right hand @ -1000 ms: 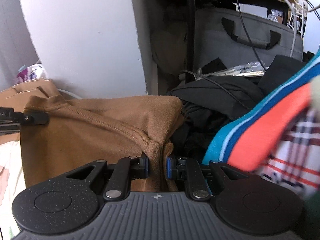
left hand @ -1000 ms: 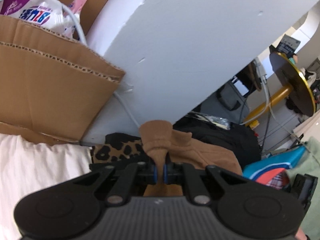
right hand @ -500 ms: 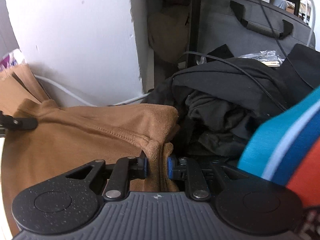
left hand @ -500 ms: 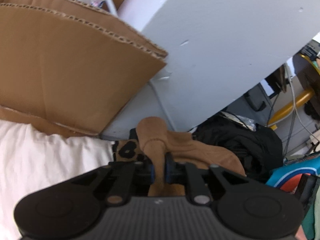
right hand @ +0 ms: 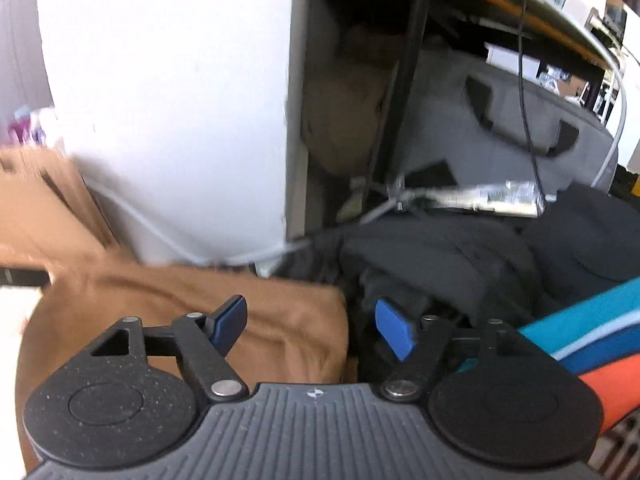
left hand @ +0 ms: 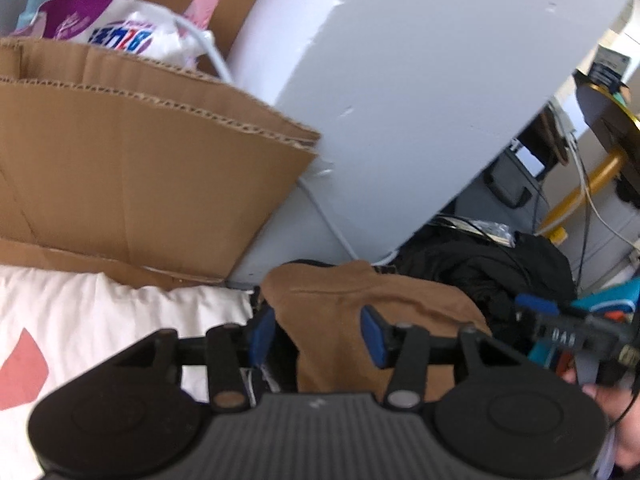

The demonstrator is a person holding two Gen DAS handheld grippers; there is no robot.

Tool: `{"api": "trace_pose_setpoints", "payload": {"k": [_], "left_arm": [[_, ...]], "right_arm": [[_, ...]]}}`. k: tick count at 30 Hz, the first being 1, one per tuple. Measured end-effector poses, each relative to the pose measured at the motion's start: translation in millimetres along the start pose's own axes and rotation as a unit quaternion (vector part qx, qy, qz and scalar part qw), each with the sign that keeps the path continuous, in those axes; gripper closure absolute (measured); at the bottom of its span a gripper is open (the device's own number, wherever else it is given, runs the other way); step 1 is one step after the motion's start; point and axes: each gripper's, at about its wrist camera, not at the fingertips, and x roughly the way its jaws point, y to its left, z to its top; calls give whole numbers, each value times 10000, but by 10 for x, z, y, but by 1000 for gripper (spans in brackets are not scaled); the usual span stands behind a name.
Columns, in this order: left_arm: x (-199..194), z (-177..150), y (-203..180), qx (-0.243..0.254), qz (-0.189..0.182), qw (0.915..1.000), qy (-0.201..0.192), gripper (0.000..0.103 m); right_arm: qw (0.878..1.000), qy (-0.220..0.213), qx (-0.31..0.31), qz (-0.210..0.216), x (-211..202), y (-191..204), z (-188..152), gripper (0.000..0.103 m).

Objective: Fold clothes
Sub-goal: 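Open both grippers to release the brown shirt on the pile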

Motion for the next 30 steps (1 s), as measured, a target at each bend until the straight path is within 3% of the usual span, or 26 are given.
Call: {"api": "trace_pose_setpoints", "payload": {"k": [2,3,5,9,11,16,20,23,28,30], "left_arm": [[-42,-31,-56,83,15,9999,-56,54],[-62,-45,-85,129,25,9999,-76,54],[-91,-81,-137,257,37,9996,-129,55],[-33,-137,-144,335,90,9994,56,55],[25,-153,-106,254,128,9995,124,55],[199,-140,34,-56,35,9993,366,94],[201,-96,85,-47,439,9989,141,97],[138,-59,102,-51,722,9974,-29,97],[-29,-60,13,231,715,9972,-38,92],[-117,-66,-44,317,650,9973,-85,81]], "right_arm": [[9999,-92,104,51,-6,-21,9,32],[9997,-76,219,68,4,-31,-9,48],[9989,-44,448,104,22,-53,-44,62],[9987,-127,387,297,-23,44,-212,73],[9989,-143,318,318,-44,102,-302,73],[9993,128,155,303,58,185,-528,73],[9997,229,-81,-1,257,177,-630,76],[9997,73,-209,-115,314,196,-603,76],[9992,-334,-219,18,148,182,-486,75],[9988,-457,-145,135,27,157,-481,75]]}}
